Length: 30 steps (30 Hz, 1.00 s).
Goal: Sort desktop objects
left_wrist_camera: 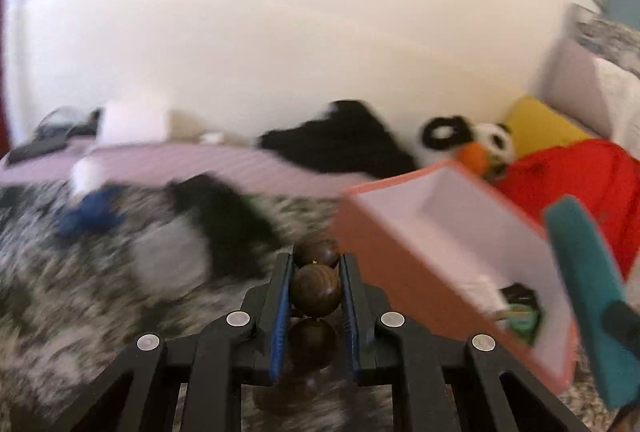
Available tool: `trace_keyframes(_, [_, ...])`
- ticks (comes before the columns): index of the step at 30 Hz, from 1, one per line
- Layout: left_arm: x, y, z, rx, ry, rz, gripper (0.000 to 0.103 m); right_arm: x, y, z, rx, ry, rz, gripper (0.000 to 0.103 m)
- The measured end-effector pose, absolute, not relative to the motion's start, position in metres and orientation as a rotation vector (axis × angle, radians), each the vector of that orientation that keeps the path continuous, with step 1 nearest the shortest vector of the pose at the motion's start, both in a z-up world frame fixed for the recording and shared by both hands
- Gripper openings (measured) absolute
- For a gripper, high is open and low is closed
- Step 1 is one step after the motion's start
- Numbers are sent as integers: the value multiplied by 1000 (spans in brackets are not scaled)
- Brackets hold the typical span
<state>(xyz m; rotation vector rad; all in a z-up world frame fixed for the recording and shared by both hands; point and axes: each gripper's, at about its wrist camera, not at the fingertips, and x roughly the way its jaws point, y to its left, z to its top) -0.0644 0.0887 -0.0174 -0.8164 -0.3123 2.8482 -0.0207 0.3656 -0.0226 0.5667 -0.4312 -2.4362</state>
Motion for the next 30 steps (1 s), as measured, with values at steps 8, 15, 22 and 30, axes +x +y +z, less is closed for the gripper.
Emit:
trace_keyframes(8, [-145, 196, 26, -732, -272, 2656, 21, -70, 438, -26, 717, -446, -2709, 69])
trace_keyframes(15, [-183, 265, -3, -800, -30, 2728, 26, -118, 486, -61, 867, -520, -2768, 69])
trace_keyframes(22, [-181, 267, -13, -773, -51, 2726, 82, -117, 492, -57, 815, -485, -2847, 88])
trace_keyframes(30, [-160, 255, -13, -752, 75, 2799, 99, -93, 485, -35, 680, -381, -2933, 103])
